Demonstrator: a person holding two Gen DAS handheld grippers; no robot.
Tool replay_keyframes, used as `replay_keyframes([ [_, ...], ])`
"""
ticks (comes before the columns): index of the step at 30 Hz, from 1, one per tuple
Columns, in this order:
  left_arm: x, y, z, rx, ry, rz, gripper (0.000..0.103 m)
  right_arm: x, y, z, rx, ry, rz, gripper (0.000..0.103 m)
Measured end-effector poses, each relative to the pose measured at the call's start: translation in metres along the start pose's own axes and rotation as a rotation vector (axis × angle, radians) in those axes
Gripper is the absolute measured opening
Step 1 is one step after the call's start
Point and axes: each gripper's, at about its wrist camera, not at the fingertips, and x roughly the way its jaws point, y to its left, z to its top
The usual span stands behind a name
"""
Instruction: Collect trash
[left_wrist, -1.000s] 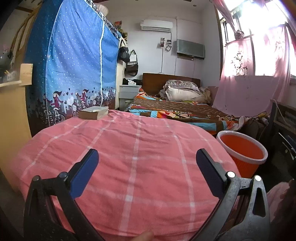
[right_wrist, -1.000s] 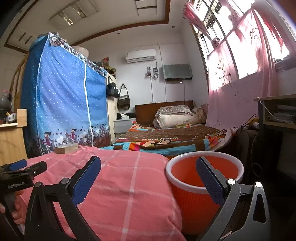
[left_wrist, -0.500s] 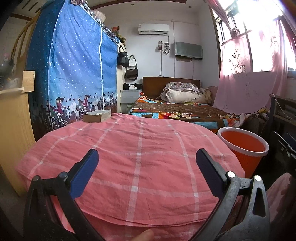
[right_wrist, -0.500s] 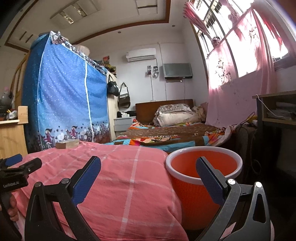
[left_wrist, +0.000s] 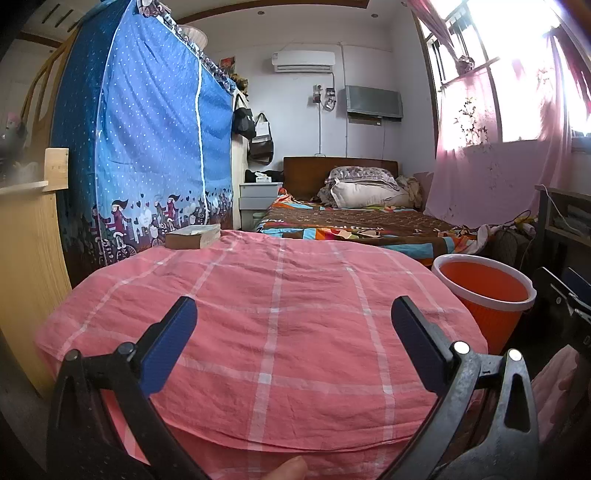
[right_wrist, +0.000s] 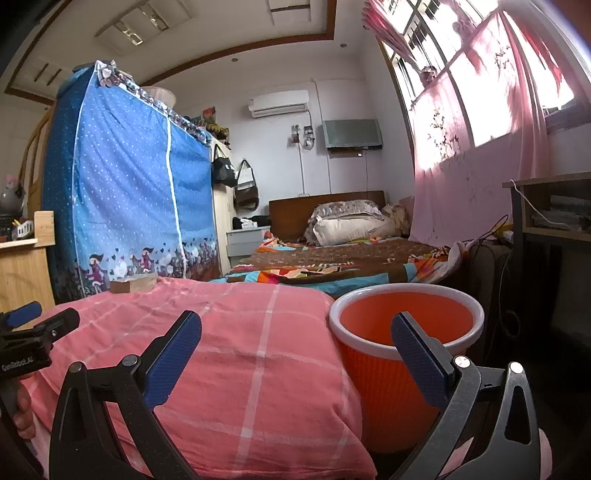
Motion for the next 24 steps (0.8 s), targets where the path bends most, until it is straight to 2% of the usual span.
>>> replay_keyframes([
  [24, -0.0002, -0.0005, 0.0002, 0.000, 0.000, -0.001, 0.103, 0.0002, -0.0032, -0.0008, 0.017, 0.006, -0.003, 0.103],
])
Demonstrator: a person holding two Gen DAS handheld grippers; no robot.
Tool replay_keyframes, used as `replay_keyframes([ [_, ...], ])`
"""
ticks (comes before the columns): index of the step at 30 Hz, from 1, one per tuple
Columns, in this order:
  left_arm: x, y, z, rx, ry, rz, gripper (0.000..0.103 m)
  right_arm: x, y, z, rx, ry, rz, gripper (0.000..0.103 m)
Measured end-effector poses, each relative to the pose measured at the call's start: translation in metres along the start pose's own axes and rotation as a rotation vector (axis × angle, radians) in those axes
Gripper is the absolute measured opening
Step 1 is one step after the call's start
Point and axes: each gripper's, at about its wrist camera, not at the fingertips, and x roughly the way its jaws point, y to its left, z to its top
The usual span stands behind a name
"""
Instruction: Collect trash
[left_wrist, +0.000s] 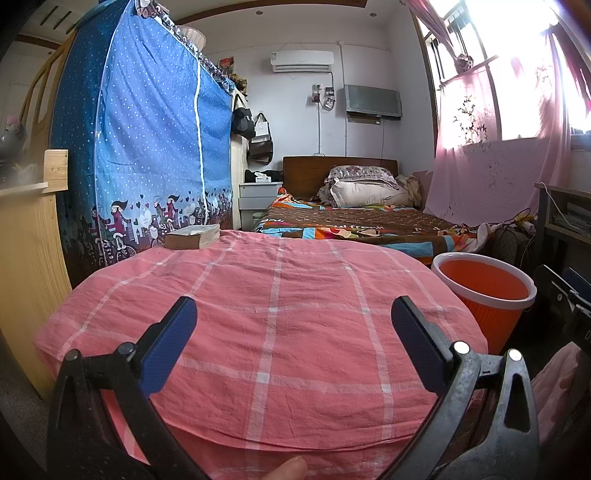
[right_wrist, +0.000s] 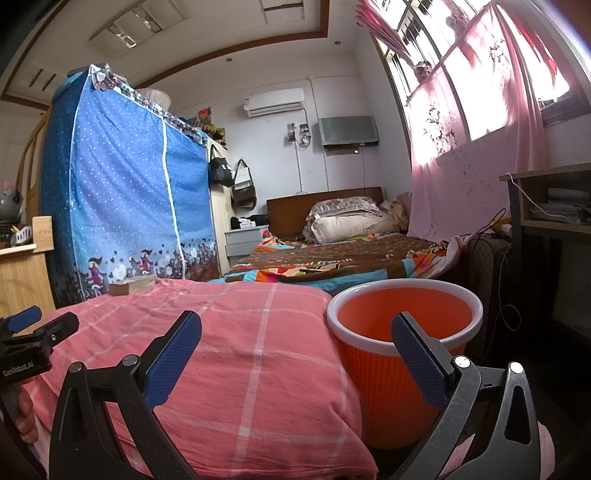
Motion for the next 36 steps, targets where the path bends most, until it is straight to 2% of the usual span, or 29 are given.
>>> replay_keyframes([
  [36, -0.0004, -0.0003, -0.0016, 0.002, 0.007, -0.001, 0.103, -0.0009, -0.0006, 0.0020, 0.006, 0.003, 0.000, 0.103],
])
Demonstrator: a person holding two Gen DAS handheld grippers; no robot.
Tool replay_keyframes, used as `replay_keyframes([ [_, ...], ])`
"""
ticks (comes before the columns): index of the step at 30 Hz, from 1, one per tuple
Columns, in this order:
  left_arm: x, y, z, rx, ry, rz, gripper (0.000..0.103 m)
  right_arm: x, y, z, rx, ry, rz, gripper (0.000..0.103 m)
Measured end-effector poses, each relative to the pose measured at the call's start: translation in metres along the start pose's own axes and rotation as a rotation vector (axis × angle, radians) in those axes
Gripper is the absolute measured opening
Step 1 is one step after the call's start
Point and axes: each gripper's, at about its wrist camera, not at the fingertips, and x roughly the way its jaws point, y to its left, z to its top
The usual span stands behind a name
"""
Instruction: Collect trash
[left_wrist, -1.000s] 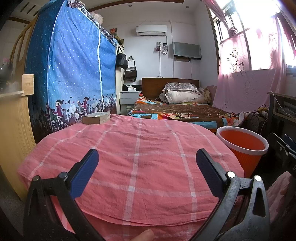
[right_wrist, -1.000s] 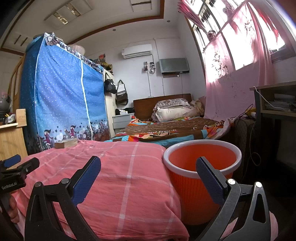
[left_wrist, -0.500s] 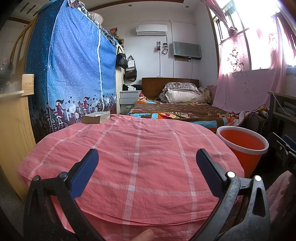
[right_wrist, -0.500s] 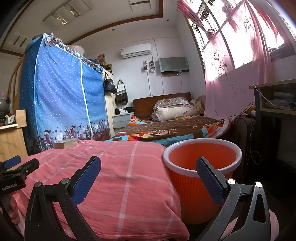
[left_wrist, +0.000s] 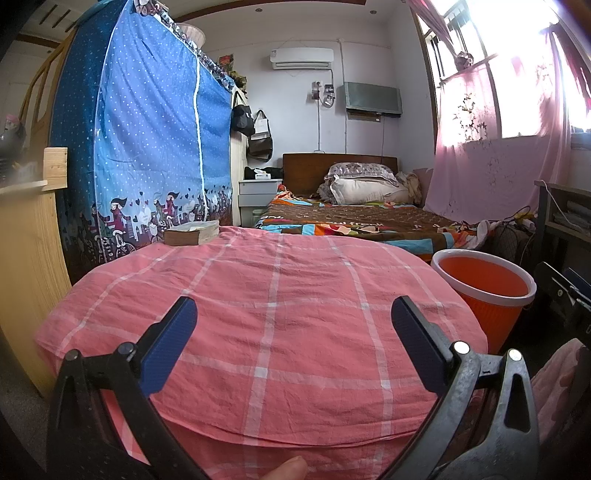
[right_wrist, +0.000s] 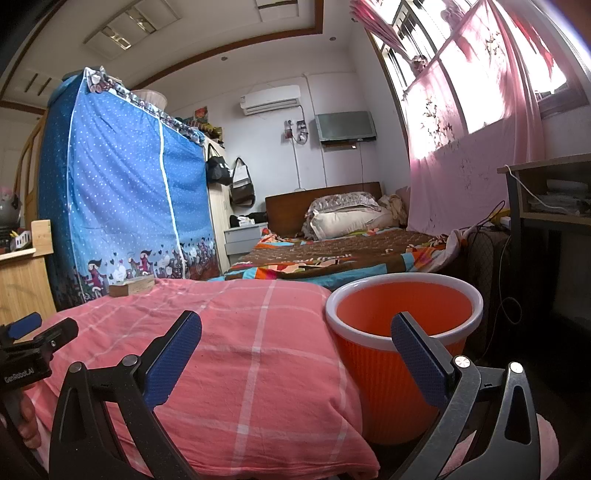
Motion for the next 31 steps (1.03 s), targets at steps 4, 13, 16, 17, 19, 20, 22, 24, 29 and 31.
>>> replay_keyframes([
  [4, -0.001, 0.000, -0.001, 0.001, 0.001, -0.001, 0.103, -0.001, 0.001, 0.000, 0.002, 0.002, -0.001, 0.103],
  [13, 0.001, 0.003, -0.002, -0.002, 0.012, 0.000, 0.103, -0.001, 0.002, 0.001, 0.004, 0.004, -0.002, 0.103],
  [16, 0.002, 0.003, -0.001, -0.002, 0.006, 0.000, 0.103, -0.003, 0.005, -0.001, 0.007, 0.007, -0.004, 0.103],
  [17, 0.003, 0.003, -0.001, 0.000, 0.006, -0.001, 0.103, -0.004, 0.007, -0.001, 0.008, 0.008, -0.005, 0.103],
  [19, 0.004, 0.004, -0.001, 0.005, 0.007, -0.004, 0.103, -0.005, 0.011, -0.002, 0.008, 0.012, -0.005, 0.103],
  [20, 0.004, 0.004, -0.001, 0.007, 0.010, -0.007, 0.103, -0.006, 0.012, -0.003, 0.008, 0.013, -0.006, 0.103],
  [22, 0.005, 0.004, -0.001, 0.011, 0.013, -0.006, 0.103, -0.005, 0.015, -0.003, 0.008, 0.016, -0.007, 0.103],
  [24, 0.006, 0.004, -0.001, 0.015, 0.016, -0.006, 0.103, -0.006, 0.020, -0.004, 0.008, 0.019, -0.009, 0.103],
  [29, 0.006, 0.004, -0.001, 0.017, 0.017, -0.004, 0.103, -0.011, 0.033, -0.006, 0.008, 0.025, -0.011, 0.103],
  [31, 0.007, 0.005, -0.001, 0.016, 0.018, -0.005, 0.103, -0.011, 0.032, -0.006, 0.009, 0.026, -0.011, 0.103],
])
